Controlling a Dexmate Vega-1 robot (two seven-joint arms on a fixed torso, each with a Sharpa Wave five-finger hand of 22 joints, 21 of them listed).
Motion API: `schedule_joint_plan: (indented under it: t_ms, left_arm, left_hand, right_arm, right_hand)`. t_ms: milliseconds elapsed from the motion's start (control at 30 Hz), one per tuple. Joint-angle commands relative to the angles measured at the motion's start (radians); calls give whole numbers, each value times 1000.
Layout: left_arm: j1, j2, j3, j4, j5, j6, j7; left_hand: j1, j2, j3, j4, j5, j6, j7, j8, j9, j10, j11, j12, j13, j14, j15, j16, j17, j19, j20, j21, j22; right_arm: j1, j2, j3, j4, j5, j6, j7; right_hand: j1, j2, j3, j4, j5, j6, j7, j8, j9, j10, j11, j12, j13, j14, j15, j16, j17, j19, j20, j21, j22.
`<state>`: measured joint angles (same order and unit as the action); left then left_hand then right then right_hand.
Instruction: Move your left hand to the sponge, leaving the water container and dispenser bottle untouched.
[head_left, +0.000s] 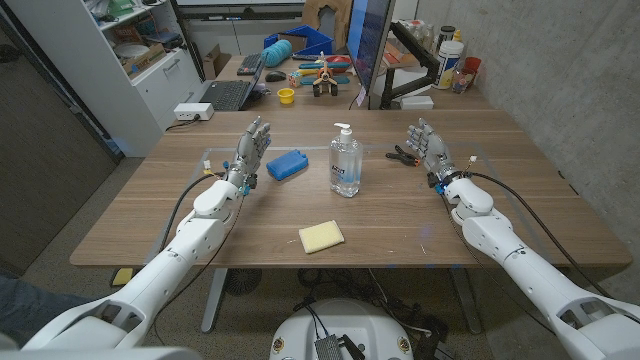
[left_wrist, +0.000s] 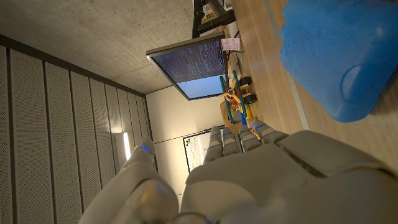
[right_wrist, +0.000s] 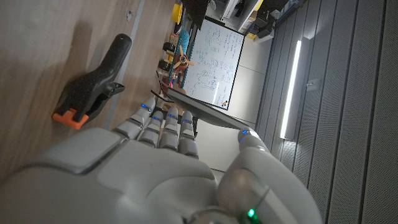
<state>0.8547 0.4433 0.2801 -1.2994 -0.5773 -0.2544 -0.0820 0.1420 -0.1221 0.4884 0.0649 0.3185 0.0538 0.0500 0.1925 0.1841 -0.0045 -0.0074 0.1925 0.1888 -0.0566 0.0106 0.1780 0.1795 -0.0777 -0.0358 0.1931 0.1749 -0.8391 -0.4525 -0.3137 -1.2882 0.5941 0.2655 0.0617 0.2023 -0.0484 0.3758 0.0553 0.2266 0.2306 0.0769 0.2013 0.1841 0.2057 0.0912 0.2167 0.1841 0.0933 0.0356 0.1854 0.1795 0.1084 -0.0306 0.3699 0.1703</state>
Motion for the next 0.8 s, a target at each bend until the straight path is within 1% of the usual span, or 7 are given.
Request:
schedule_joint_plan:
  t_ms: [33,100,167,200,333,567,800]
  left_arm:
    - [37,-191,-237,-18,219,92,-132]
    - [39,-221,-272,-20,250,104,-155]
    - [42,-246,-301,-25,282,114,-174]
    - [43,-258,-315,-27,295,117,-183]
    - [49,-300,-362,-38,345,125,-214]
    - [60,-352,-423,-66,404,130,-258]
    - [63,-389,-469,-78,423,136,-304]
  left_hand:
    - [10,0,5,-1,6,-2,8,6,5,-6,0,5,1,-10,-3,6,3,-11,-1,4,5]
    - [10,1,5,-1,6,0,8,7,5,-5,-1,6,1,-9,-4,7,3,-12,1,4,5]
    - [11,2,5,-1,7,1,7,7,5,-4,-8,6,1,-9,-3,7,3,-12,2,4,5]
    - [12,2,4,-1,7,2,6,7,5,-3,-4,7,1,-7,-4,8,3,-12,3,4,5]
    - [13,3,4,-2,8,3,4,8,5,-1,-3,8,1,-6,-4,8,3,-12,4,4,5]
    - [15,4,3,-2,9,3,2,8,5,1,-3,9,1,-4,-4,9,3,-13,7,4,5]
    - [18,6,3,-4,10,3,2,8,5,0,-5,9,1,-4,-4,9,3,-16,14,4,5]
  right_arm:
    - [-19,139,162,5,-157,-73,90]
    - [-21,160,187,6,-180,-79,106]
    - [-23,178,208,7,-201,-85,120]
    - [-24,188,218,8,-210,-86,126]
    - [-26,218,252,10,-244,-93,147]
    - [-25,260,293,17,-288,-97,177]
    - [-20,294,317,29,-315,-91,198]
  right_hand:
    - [7,1,6,0,5,10,2,4,5,8,2,3,1,9,-1,6,1,8,2,3,6]
    - [7,1,6,0,4,10,1,4,5,9,1,3,1,8,0,6,2,8,2,2,6]
    - [7,2,6,0,4,10,1,4,5,9,-1,3,1,10,0,7,2,8,2,1,6]
    - [7,2,6,0,4,10,1,3,5,9,-1,3,1,10,0,6,2,8,2,1,6]
    - [6,2,6,0,4,11,1,3,5,10,0,3,1,11,-1,7,2,9,2,0,6]
    - [5,3,5,-1,3,12,1,3,5,10,0,3,1,11,0,6,2,8,3,-3,6]
    - [3,4,4,-1,3,16,-2,4,6,15,1,4,1,14,0,7,3,10,3,-6,6]
